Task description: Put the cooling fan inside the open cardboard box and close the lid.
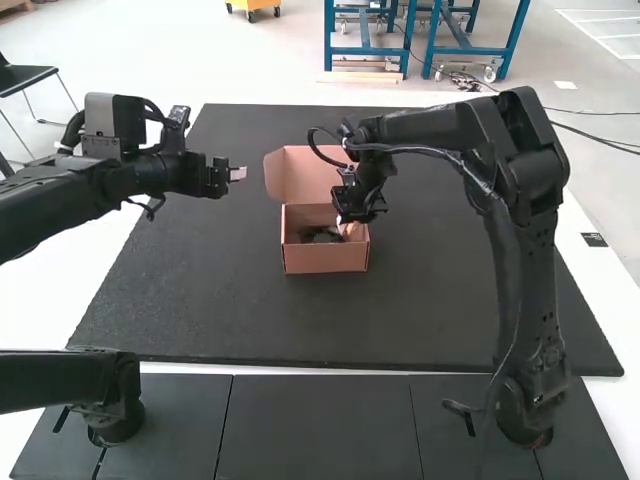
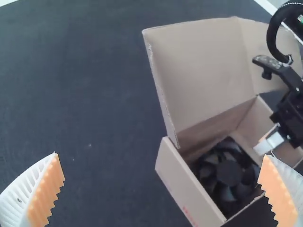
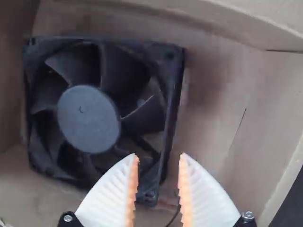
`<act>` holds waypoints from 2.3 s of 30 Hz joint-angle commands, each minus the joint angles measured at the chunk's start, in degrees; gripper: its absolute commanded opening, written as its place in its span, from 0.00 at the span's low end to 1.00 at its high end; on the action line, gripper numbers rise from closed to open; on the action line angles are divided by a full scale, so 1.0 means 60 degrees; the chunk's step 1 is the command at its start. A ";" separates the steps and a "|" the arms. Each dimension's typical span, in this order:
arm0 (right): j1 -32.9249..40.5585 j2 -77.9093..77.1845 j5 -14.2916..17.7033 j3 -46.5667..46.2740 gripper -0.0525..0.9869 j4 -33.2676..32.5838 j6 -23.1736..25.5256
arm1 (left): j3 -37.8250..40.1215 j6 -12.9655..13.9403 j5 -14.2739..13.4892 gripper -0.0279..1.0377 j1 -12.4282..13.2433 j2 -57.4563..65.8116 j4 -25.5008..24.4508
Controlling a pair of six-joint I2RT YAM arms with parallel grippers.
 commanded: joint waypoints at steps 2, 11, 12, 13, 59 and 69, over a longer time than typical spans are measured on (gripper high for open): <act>0.0013 -0.0083 0.0195 0.0496 0.40 -0.0055 -0.0030 | 0.0140 -0.0075 0.0101 0.94 -0.0062 -0.0206 0.0007; -0.0090 -0.0127 0.0459 0.2518 0.79 -0.1769 -0.0381 | 0.0140 -0.0148 -0.0133 0.94 -0.0018 -0.0133 0.0168; -0.0134 -0.0127 0.0459 0.2869 0.84 -0.2091 -0.0513 | 0.0154 -0.0148 -0.0265 0.94 -0.0033 -0.0103 0.0212; -0.0207 -0.0171 0.0459 0.3192 0.87 -0.2325 -0.0659 | 0.0184 -0.0148 -0.0397 0.94 -0.0048 -0.0045 0.0241; -0.2214 -0.3262 -0.0947 -0.1393 0.89 0.2377 -0.2974 | 0.3611 0.0043 -0.2170 0.94 -0.0033 0.4848 -0.0667; -0.2141 -0.2764 -0.0976 -0.0690 0.89 0.2113 -0.2988 | 0.3714 0.0116 -0.2067 0.94 -0.0121 0.5273 -0.0989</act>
